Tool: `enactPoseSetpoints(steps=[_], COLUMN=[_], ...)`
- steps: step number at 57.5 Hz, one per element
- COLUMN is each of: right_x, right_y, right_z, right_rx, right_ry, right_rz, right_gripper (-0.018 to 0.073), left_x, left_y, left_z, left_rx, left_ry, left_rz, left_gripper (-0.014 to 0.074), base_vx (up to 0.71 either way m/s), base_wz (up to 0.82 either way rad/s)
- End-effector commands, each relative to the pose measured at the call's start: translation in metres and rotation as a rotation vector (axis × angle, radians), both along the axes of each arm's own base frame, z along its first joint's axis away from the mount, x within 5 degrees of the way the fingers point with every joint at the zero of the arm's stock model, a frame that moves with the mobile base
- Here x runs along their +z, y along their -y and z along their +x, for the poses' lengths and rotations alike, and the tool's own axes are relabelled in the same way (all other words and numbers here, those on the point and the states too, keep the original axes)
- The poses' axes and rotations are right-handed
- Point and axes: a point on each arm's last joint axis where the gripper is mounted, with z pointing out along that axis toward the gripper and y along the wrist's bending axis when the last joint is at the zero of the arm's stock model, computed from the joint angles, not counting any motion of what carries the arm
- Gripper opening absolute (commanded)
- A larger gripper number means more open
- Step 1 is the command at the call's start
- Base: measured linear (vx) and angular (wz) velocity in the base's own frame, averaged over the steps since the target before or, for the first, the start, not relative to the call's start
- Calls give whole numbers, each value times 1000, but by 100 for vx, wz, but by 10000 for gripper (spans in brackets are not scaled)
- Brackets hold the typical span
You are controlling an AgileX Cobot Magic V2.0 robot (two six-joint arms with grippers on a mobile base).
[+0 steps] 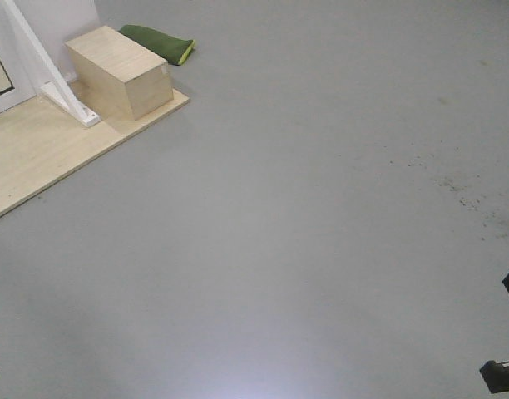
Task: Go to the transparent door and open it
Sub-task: 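Drive toward the white-framed glass sliding door on the wooden platform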
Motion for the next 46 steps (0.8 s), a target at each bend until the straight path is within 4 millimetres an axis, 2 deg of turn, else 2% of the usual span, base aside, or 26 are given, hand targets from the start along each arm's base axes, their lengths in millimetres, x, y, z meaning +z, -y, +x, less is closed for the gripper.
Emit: enactPoseSetpoints(steps=[1, 46], right_x=[4, 4], right_y=[0, 0], right_z=[0, 0], right_rx=[-1, -1], right_ry=[86, 86], right_rz=[3, 3], right_gripper=[0, 0], left_x=[0, 0], left_y=[0, 0], left_z=[0, 0], left_rx=[-2, -2], left_ry=[67, 67], left_rz=[-14, -14], left_gripper=[4, 4], base_vx=[51, 51], base_wz=[36, 45])
